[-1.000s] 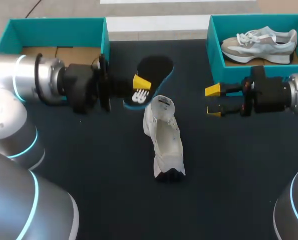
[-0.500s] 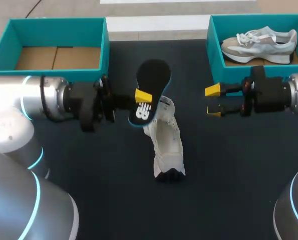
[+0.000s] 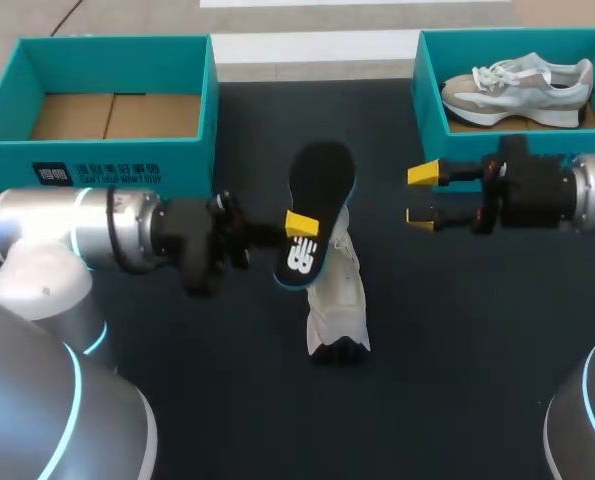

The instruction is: Take the shoe out of the shoebox, open the shoe tongue, remove and reinsert the insole, then place the shoe into the shoebox

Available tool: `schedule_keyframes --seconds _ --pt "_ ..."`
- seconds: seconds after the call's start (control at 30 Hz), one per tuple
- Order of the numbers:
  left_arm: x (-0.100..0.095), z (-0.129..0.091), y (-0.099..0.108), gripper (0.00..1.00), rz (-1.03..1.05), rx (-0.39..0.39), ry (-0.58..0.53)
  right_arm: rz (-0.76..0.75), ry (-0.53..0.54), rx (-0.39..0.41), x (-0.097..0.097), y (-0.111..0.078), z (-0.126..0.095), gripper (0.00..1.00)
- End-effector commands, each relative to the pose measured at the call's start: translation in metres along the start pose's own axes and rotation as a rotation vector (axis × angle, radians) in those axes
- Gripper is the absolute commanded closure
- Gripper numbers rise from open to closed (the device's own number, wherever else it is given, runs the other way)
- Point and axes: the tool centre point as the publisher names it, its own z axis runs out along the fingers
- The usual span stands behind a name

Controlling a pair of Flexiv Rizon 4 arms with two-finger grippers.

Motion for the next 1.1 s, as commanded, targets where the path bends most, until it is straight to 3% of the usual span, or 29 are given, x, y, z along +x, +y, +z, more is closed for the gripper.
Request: schedule_keyframes --seconds 0.03,0.5,0.53,0.57,0.63,0.87,1.0,1.1 --pt "0.011 0.010 0.003 1.00 0.010 0.001 -0.019 0.011 0.015 -0.013 0.002 -0.002 0.021 0.00" --pt "0.030 0.039 0.011 1.00 0.137 -0.077 0.020 -0.003 0.035 0.021 0.013 0.000 0.042 0.00" --pt "0.031 0.040 0.011 1.00 0.134 -0.081 0.018 -0.004 0.036 0.022 0.013 0.000 0.042 0.06" --pt "0.032 0.042 0.011 1.00 0.132 -0.084 0.020 -0.006 0.037 0.022 0.014 -0.001 0.043 0.29" --pt "0.033 0.043 0.011 1.00 0.132 -0.089 0.022 -0.008 0.042 0.026 0.013 -0.001 0.044 0.51" --pt "0.036 0.051 0.011 1.00 0.153 -0.090 0.043 -0.007 0.050 0.034 0.011 -0.001 0.046 0.66" --pt "0.036 0.054 0.011 1.00 0.157 -0.094 0.046 0.000 0.055 0.041 0.010 -0.001 0.046 0.94" --pt "0.036 0.055 0.011 1.00 0.165 -0.092 0.053 0.000 0.057 0.043 0.009 -0.001 0.046 0.95"
